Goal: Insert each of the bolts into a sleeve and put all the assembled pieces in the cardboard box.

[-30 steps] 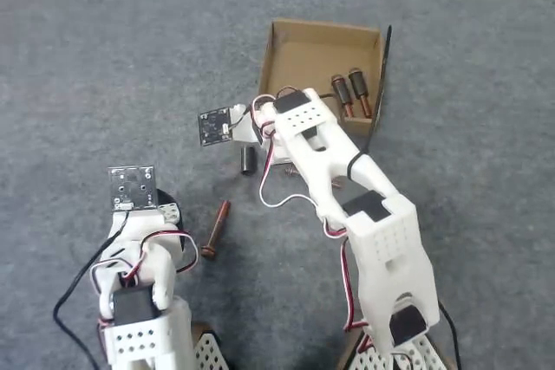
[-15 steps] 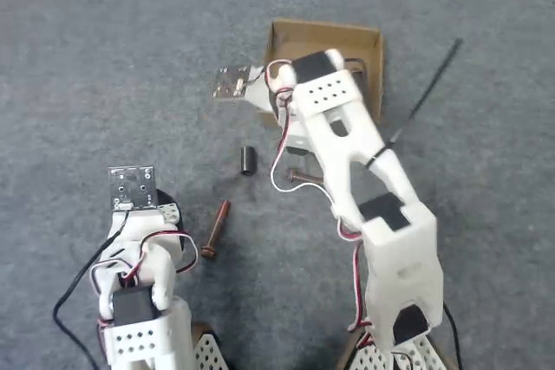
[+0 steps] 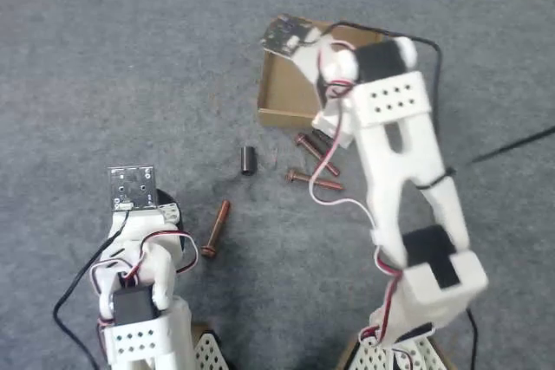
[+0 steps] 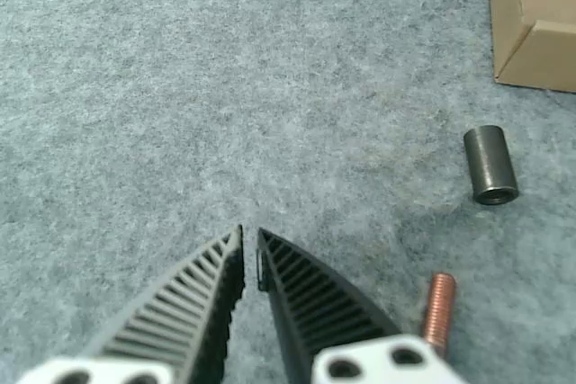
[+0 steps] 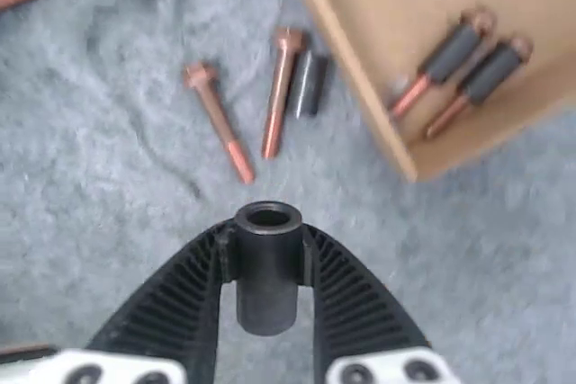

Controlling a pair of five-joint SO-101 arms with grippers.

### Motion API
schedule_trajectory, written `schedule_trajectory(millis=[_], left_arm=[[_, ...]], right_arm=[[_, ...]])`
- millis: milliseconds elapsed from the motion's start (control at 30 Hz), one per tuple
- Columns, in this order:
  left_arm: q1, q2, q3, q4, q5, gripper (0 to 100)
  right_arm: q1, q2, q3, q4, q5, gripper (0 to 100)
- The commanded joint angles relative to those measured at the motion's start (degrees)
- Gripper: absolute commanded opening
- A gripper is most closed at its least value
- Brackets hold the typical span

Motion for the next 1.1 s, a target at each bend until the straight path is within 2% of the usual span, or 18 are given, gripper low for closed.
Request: schedule_trajectory(millis=[0,400,767,1067], left_arm=[[-0.35,0.18,-0.66,-1.76,-0.53,3],[-0.09,0.18,-0.66,-1.58,-0.53,3],[-0.09,0.18,-0.66,-1.58,-0.53,3],[0.0,0.18,-0.66,-1.76,-0.53,3]], right_arm=[[2.42,-9.98,6.07,2.15,-0.79,0.6],[6.9,-30.11,35.16,-0.66,-1.14,0.6],[7.25,-45.41,66.29,-17.63,-1.32,0.6],[14.2,-52.18,82.29,-36.18,-11.78,0.6]])
